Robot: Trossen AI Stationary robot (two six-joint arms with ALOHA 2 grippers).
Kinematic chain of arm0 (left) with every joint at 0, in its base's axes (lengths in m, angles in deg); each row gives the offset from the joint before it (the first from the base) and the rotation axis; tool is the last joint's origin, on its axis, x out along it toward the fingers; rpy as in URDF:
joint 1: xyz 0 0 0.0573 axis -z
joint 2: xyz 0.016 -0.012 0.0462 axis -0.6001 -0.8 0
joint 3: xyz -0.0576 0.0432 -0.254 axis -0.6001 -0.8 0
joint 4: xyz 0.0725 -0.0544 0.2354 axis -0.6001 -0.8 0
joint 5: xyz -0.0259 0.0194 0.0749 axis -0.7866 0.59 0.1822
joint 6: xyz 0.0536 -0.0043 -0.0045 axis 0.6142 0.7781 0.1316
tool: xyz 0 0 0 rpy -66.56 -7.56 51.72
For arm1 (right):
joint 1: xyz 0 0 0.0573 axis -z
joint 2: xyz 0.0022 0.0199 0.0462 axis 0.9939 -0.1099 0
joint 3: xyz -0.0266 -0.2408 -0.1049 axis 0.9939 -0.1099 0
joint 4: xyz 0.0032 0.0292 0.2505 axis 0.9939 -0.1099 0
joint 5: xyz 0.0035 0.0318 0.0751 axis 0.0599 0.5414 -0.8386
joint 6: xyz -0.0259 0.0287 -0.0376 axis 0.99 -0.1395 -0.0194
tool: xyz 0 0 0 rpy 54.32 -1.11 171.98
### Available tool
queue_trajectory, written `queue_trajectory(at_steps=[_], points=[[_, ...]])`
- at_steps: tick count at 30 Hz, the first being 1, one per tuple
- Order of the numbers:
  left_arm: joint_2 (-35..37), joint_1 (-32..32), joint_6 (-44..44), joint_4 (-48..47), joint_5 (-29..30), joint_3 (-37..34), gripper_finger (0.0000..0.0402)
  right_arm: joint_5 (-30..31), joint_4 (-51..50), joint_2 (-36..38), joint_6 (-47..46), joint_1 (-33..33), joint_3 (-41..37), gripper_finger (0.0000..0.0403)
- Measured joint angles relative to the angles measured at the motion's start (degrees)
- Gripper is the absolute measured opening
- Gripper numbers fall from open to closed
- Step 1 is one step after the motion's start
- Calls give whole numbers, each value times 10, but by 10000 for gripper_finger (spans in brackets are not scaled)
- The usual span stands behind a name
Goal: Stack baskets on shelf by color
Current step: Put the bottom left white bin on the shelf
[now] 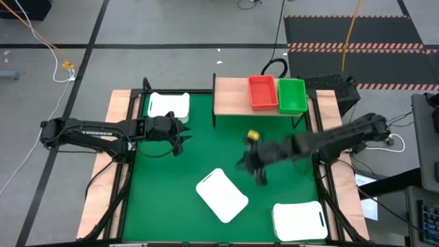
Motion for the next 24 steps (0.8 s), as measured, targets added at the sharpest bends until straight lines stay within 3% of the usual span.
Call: queue_trajectory(at_steps=[5, 12, 15, 18, 24], points=[[0, 54, -31, -3, 0, 27, 159, -3, 85, -70, -38, -80, -14, 64], [0, 173, -94, -1, 7, 52, 159, -13, 95, -139, -57, -167, -13, 123], [0, 224, -105, -6, 35, 51, 159, 22, 93, -154, -81, -197, -12, 153], [0, 257, -102, -15, 79, 50, 159, 77, 88, -171, -82, -213, -12, 177], [0, 264, -87, -16, 112, 50, 159, 66, 49, -208, -104, -204, -12, 183]])
